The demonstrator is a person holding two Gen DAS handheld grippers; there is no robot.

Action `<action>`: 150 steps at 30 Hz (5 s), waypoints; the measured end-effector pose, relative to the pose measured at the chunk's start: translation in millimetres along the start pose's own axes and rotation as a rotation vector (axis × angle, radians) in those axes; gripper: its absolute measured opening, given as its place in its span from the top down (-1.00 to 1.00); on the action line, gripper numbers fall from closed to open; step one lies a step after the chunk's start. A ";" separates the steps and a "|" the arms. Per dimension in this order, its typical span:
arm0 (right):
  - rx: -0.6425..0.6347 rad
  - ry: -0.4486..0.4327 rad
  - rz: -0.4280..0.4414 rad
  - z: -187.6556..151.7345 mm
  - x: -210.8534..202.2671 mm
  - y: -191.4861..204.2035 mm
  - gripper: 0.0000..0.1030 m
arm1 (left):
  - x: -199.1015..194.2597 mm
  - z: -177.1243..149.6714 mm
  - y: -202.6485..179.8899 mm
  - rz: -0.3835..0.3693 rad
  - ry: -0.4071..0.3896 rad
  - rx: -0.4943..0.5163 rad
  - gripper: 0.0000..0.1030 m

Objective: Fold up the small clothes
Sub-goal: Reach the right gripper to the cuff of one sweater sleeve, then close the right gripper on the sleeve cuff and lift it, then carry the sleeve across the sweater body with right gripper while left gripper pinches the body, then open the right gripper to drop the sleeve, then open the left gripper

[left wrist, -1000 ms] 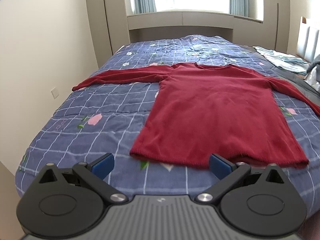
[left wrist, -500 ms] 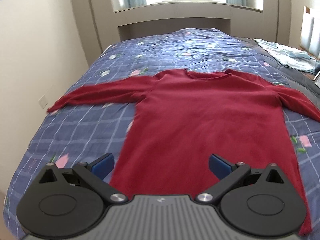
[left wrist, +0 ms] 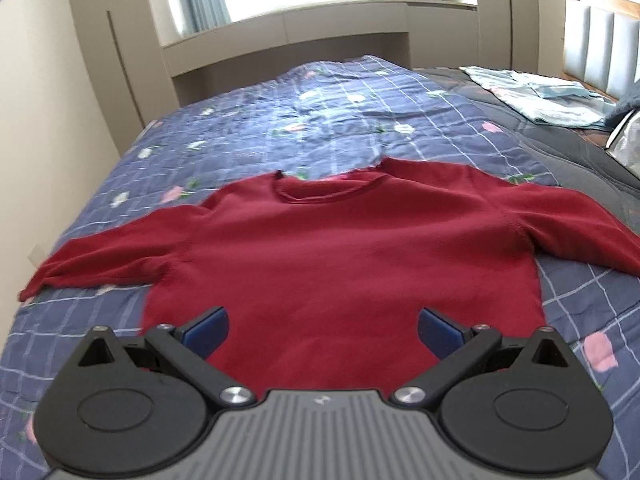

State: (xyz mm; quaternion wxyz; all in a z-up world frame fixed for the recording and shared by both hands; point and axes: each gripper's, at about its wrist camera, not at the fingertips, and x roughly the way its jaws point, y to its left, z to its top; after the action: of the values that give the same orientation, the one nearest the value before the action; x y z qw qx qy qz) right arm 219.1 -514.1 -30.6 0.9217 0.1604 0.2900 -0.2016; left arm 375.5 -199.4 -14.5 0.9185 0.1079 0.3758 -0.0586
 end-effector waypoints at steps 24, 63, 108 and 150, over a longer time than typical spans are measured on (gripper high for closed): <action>0.635 0.019 -0.164 -10.3 63.7 -154.5 -0.16 | 34.9 -34.1 -21.2 -0.065 0.056 -0.015 -1.00; -0.174 -0.128 0.560 140.7 87.7 333.7 0.89 | 13.8 -5.0 217.0 0.117 0.050 -0.447 -1.00; 0.041 0.179 0.379 61.7 206.2 108.1 0.02 | 186.7 50.7 171.5 -0.144 0.135 -0.327 -0.10; -0.384 -0.070 0.173 -8.9 123.8 164.0 0.70 | 191.6 53.8 150.3 -0.068 0.174 -0.238 0.61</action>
State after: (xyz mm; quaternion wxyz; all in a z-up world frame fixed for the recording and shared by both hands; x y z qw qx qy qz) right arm 384.1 -402.8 -82.5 0.9588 -0.0008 0.2759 -0.0681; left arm 576.5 -71.7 -88.7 0.8863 -0.0102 0.4617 -0.0353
